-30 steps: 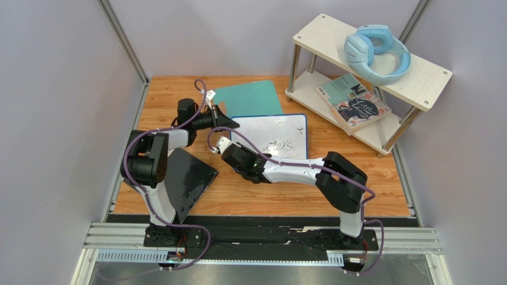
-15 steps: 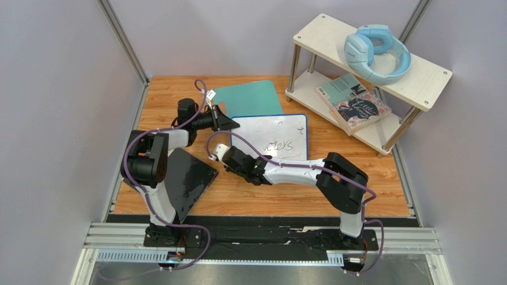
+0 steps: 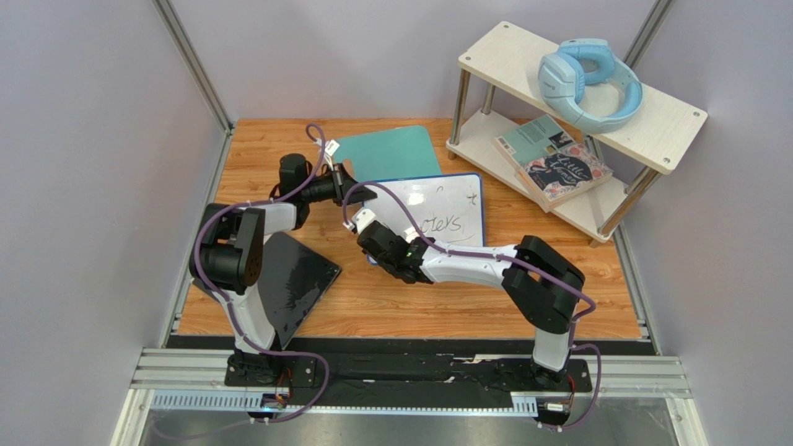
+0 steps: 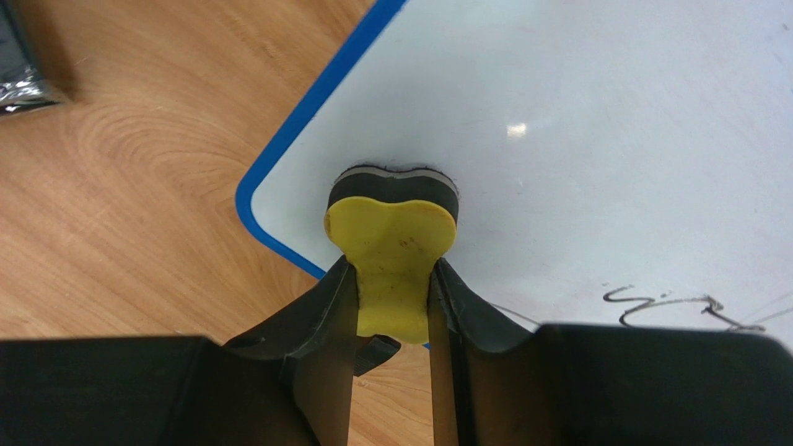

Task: Erase the whiteboard

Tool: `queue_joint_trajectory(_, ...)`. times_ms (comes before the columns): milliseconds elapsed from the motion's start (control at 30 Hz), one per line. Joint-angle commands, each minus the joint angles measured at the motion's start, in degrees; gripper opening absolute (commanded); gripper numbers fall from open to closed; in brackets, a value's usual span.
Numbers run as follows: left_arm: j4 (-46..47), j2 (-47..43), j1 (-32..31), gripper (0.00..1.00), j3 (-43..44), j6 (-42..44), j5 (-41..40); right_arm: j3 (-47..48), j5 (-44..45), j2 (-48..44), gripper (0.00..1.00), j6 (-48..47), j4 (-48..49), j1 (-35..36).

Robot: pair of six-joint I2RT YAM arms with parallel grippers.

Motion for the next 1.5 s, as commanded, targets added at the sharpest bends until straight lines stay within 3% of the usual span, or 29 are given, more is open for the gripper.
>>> queue_joint_trajectory(0, -1.83, 0.29, -0.08, 0.00, -0.38, 2.60, -5.18, -2.66, 7.39, 1.98, 0.00, 4.44, -1.80, -6.98)
queue_joint_trajectory(300, -1.30, 0.55, 0.10, 0.00, -0.47, 2.25, -4.91, -3.27, 9.33, 1.02, 0.00, 15.25, -6.73, -13.22)
queue_joint_trajectory(633, -0.77, 1.16, 0.10, 0.00, -0.03, 1.81, -4.12, -0.82, -0.94, -4.44, 0.00, 11.39, -2.33, -13.50)
queue_joint_trajectory(867, -3.31, -0.06, 0.10, 0.00, 0.94, 3.29, -3.15, 2.70, 0.63, -4.17, 0.00, 9.99, -3.39, -13.14)
queue_joint_trajectory(1000, -5.43, -0.77, 0.10, 0.00, 1.38, 4.53, -3.33, 5.16, 1.60, 0.64, 0.00, 8.31, -2.95, -14.19)
queue_joint_trajectory(1467, -7.01, -0.15, 0.18, 0.00, 2.08, 4.89, -3.07, 3.58, 1.60, -1.01, 0.00, 12.53, 0.22, -27.81)
